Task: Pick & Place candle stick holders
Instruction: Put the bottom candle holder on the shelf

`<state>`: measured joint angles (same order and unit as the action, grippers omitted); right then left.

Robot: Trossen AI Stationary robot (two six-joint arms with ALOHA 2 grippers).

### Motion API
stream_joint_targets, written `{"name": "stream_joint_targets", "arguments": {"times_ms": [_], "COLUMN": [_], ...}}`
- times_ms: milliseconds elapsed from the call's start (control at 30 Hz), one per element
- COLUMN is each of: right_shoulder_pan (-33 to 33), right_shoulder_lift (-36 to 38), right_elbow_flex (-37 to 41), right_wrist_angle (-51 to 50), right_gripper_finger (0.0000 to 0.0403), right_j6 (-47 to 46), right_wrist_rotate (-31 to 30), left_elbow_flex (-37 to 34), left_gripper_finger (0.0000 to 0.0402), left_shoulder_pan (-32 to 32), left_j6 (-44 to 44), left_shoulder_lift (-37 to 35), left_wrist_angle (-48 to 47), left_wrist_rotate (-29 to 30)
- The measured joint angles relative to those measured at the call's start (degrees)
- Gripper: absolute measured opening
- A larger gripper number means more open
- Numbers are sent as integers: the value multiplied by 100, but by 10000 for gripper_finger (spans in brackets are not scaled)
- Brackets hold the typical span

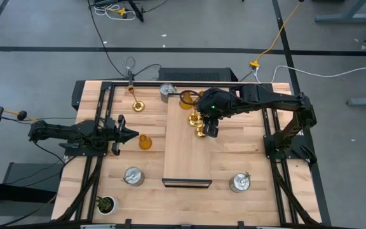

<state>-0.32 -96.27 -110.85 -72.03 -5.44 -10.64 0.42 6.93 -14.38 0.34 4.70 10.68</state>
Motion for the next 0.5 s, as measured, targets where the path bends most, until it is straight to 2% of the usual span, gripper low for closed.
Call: {"name": "stream_joint_targets", "arguments": {"times_ms": [267,500], "right_shoulder_pan": [0,0], "right_shoulder_lift": [-4,-7], "right_elbow_flex": [0,0], "right_wrist_angle": [0,2], "right_gripper_finger": [158,158], "right_j6": [12,-8], "right_wrist_rotate": [-89,91], "left_elbow_flex": [0,0], "left_gripper_finger": [10,10], "left_shoulder_pan": [-1,0], "left_j6": [0,0], "left_shoulder_lift": [0,0], "left_wrist_angle": [1,1], "left_wrist_rotate": [0,0]}}
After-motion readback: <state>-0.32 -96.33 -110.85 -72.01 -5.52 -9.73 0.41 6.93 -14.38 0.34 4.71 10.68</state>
